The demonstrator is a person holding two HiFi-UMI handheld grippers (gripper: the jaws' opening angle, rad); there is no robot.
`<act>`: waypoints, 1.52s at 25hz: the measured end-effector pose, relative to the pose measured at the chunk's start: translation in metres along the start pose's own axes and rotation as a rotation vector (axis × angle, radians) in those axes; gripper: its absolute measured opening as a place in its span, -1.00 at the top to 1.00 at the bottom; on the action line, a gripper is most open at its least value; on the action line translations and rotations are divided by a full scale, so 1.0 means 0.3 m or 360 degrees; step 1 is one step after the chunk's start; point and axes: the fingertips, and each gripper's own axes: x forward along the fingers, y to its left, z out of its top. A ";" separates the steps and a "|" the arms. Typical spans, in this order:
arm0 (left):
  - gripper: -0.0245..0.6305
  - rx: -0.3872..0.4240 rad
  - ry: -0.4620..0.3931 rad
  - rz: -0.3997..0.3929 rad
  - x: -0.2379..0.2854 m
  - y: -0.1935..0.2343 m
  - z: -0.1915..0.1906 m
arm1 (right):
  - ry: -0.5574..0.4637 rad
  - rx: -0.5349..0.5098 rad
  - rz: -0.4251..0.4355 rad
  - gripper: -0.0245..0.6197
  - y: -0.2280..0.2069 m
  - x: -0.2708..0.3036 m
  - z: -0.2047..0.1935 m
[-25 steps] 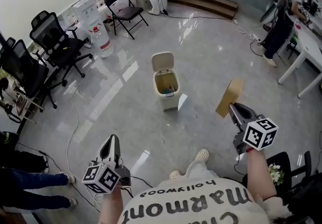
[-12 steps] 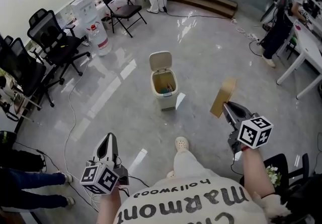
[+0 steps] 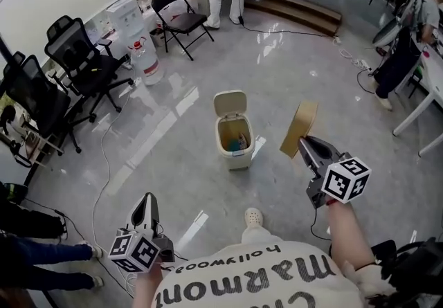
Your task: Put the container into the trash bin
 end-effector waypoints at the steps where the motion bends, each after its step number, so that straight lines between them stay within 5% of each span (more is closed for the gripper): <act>1: 0.85 -0.0011 -0.0004 0.0013 0.038 0.006 0.013 | 0.0016 -0.0033 0.0010 0.90 -0.017 0.039 0.013; 11: 0.85 -0.0090 -0.0021 0.0054 0.398 0.010 0.095 | 0.0170 -0.0137 0.0062 0.90 -0.204 0.358 0.097; 26: 0.85 -0.0113 -0.0006 0.0189 0.672 0.052 0.094 | 0.0245 -0.0145 0.0171 0.90 -0.340 0.672 0.136; 38: 0.85 -0.0157 0.0114 0.0071 0.881 0.125 0.105 | 0.0325 -0.0079 0.0099 0.90 -0.361 0.808 0.064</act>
